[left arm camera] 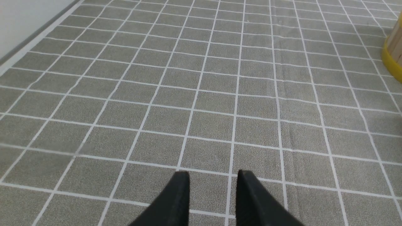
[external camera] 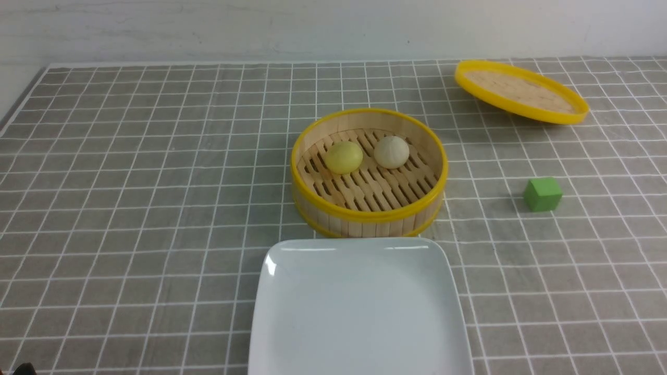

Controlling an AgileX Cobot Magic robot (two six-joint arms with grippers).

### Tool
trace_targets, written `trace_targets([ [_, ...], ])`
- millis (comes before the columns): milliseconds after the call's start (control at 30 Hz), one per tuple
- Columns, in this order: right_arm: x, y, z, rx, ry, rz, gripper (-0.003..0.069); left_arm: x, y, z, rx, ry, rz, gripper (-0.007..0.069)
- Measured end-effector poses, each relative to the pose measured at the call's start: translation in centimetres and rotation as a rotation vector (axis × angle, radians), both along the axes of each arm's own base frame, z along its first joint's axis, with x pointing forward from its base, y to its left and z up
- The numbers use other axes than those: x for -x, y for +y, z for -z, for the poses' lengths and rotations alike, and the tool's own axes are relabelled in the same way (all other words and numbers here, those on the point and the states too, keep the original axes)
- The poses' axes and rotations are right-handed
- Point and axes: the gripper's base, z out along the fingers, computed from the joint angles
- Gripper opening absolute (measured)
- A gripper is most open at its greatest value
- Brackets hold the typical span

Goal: Put the steamed buns into the plate on the grey tablecloth.
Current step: 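Reach toward a bun in the bamboo steamer with the right gripper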

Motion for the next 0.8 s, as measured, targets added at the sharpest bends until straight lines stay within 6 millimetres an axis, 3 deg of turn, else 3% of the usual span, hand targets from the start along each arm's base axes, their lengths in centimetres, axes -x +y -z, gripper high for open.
trace_targets([
  [333, 0.0, 0.0, 0.0, -0.003, -0.003, 0.001, 0.0239, 0.0, 0.0, 0.0, -0.002, 0.000, -0.001, 0.0241],
  [367, 0.0, 0.1, -0.1, -0.068, -0.007, 0.008, 0.0239, 0.0, 0.0, 0.0, 0.044, -0.003, -0.008, 0.0241],
  [467, 0.0, 0.6, -0.2, -0.328, 0.004, 0.029, 0.0239, 0.0, -0.4, 0.0, 0.284, -0.017, -0.034, 0.0241],
  [500, 0.0, 1.0, -0.3, -0.580, 0.024, 0.053, 0.0239, 0.0, -0.9, -0.1, 0.543, -0.021, -0.062, 0.0241],
  [533, 0.0, 1.0, -0.3, -0.590, 0.025, 0.056, 0.0239, 0.0, -1.0, -0.1, 0.586, -0.020, -0.065, 0.0241],
  [567, 0.0, 1.2, -0.4, -0.746, 0.044, 0.070, 0.0239, 0.0, -1.3, -0.1, 0.782, -0.014, -0.092, 0.0241],
  [600, 0.0, 1.3, -0.4, -0.770, 0.048, 0.074, 0.0239, 0.0, -1.3, -0.1, 0.805, -0.013, -0.095, 0.0241],
  [667, 0.0, 1.4, -0.6, -0.907, 0.062, 0.086, 0.0239, 0.0, -1.6, -0.2, 1.037, -0.001, -0.128, 0.0241],
  [800, -0.1, 1.4, -0.8, -0.953, 0.042, 0.088, 0.0237, -0.1, -1.8, -0.3, 1.150, -0.001, -0.144, 0.0239],
])
